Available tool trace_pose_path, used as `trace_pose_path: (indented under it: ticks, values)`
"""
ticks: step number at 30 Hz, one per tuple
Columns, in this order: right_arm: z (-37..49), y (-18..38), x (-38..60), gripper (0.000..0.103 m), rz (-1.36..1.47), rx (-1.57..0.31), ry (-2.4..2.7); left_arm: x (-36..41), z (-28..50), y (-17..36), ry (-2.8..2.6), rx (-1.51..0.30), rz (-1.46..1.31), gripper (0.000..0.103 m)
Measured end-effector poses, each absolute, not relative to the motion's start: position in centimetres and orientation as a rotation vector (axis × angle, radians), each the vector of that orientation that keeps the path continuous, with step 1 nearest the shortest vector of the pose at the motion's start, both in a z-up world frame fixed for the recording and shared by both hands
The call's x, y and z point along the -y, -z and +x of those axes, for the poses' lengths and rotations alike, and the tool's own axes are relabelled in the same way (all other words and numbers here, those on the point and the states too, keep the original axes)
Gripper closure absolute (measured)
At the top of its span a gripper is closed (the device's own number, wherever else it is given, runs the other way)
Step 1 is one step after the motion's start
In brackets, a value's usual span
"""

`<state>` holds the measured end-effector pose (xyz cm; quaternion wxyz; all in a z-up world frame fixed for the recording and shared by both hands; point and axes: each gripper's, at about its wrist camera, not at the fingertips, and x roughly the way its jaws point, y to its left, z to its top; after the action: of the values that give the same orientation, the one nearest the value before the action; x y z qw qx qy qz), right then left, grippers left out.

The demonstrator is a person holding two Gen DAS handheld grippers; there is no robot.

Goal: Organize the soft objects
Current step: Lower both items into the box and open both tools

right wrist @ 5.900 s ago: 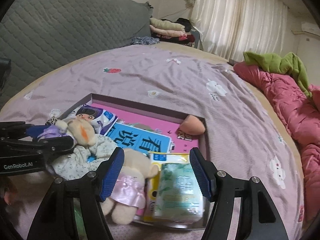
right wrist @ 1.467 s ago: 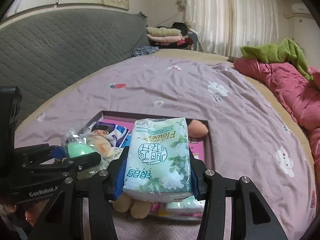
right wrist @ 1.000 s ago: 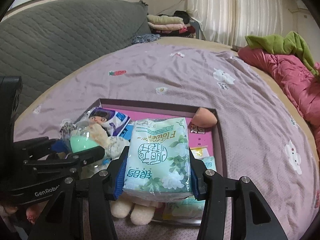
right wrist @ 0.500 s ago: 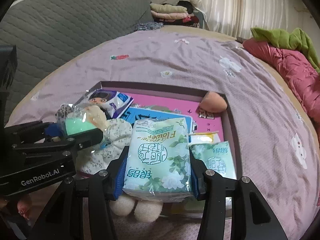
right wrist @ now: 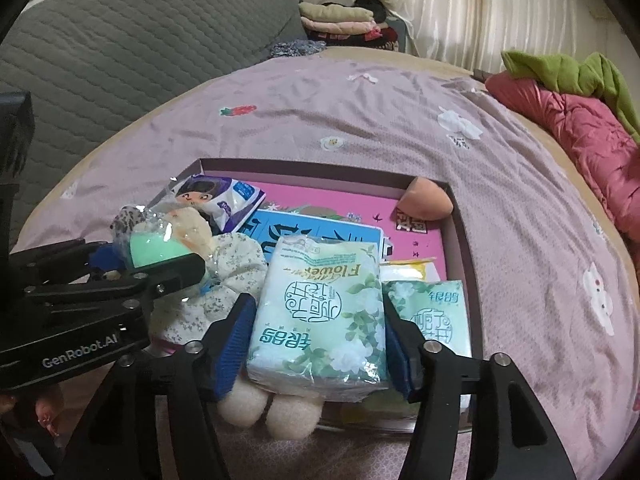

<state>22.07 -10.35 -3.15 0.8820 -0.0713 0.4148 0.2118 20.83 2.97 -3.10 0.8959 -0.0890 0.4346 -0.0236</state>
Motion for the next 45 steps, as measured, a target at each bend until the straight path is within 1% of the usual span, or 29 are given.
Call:
trace_pose_path:
  ticks: [5,14,23,27,37,45]
  values:
    - [21.6,2.1,11.1,0.036,-0.168,-0.828,-0.419,-2.8,20.8,3.2,0.052,-0.901,-0.181,0.052]
    - [21.1,0.6,13.0,0.034,-0.111,-0.793,-0.399,-2.4,20.9,3.3,0.068,-0.906,-0.159,0.051]
    - [20.7,0.0,12.4,0.033,-0.127,-0.756,-0.410,-2.2,20.7,3.1,0.081,-0.904,-0.163,0.050]
    - [20.6,-0.1,12.4,0.030,-0.121,-0.745,-0.405,-2.2,20.6,3.0,0.078,-0.902,-0.160,0.050]
    - [20.1,-0.2,13.1,0.030,-0.100,-0.737,-0.395,-2.5,20.1,2.5,0.077,-0.891,-0.159,0.047]
    - [20.0,-0.4,13.5,0.029,-0.087,-0.725,-0.387,-2.3,18.9,0.9,0.089,-0.831,-0.146,0.046]
